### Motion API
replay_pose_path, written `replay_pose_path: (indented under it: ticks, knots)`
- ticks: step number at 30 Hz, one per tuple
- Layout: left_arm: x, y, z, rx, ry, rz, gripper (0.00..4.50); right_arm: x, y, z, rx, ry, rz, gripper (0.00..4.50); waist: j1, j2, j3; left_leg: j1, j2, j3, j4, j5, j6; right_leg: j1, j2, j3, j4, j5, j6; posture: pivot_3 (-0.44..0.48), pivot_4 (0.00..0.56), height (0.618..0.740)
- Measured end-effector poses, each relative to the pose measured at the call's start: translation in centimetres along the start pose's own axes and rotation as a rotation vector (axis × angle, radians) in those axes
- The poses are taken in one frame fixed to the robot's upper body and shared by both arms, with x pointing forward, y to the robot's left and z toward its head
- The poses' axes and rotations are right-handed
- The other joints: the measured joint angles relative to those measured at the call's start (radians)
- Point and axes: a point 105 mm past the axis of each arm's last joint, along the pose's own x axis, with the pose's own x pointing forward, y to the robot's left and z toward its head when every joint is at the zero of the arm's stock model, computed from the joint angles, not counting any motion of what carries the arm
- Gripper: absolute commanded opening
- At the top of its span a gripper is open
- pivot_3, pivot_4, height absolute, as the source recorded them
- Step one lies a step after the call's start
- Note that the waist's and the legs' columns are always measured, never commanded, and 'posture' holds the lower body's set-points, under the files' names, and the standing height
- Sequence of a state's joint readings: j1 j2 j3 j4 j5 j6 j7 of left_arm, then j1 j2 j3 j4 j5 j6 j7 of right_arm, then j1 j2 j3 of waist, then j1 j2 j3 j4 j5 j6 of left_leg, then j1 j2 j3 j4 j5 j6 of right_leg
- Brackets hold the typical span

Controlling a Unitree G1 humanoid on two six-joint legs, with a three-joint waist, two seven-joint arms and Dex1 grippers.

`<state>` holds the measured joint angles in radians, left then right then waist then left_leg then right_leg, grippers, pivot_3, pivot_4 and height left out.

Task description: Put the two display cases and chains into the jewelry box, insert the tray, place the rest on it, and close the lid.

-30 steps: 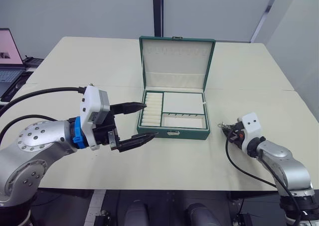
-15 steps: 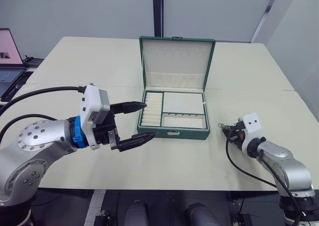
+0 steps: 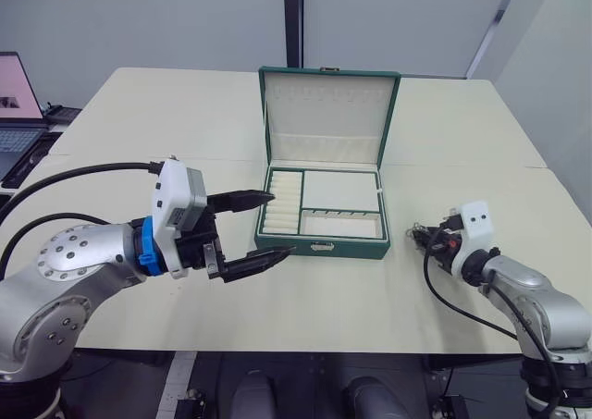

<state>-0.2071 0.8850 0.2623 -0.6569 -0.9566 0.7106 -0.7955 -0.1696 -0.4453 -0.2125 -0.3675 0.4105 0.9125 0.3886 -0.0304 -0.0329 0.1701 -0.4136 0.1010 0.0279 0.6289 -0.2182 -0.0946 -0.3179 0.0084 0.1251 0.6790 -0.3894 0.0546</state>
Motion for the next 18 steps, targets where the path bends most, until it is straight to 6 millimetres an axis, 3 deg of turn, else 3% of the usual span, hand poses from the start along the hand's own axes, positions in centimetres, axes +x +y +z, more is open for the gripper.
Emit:
replay_pose_path:
  ticks: [10,16,18]
  knots:
    - [0.2,-0.1,-0.3,-0.004,0.002,-0.003,4.50,-0.5,-0.3,0.1,-0.064,0.034,-0.007,0.87,0.000,0.000,0.000,0.000,0.000,0.000,0.000,0.000,0.000,0.000,0.000,0.000,0.000,0.000,0.000,0.000,0.150,0.740]
    - [0.3,-0.1,-0.3,-0.008,-0.001,-0.006,4.50,0.2,0.1,-1.6,-0.143,0.110,0.011,0.87,-0.001,0.000,0.000,0.000,0.000,0.000,0.000,0.000,0.000,0.000,0.000,0.000,0.000,0.000,0.000,0.000,0.150,0.740]
    - [0.3,-0.1,-0.3,-0.008,-0.001,-0.006,4.50,0.4,0.0,-1.5,-0.151,0.104,0.006,1.58,-0.001,0.000,0.000,0.000,0.000,0.000,0.000,0.000,0.000,0.000,0.000,0.000,0.000,0.000,0.000,0.000,0.150,0.740]
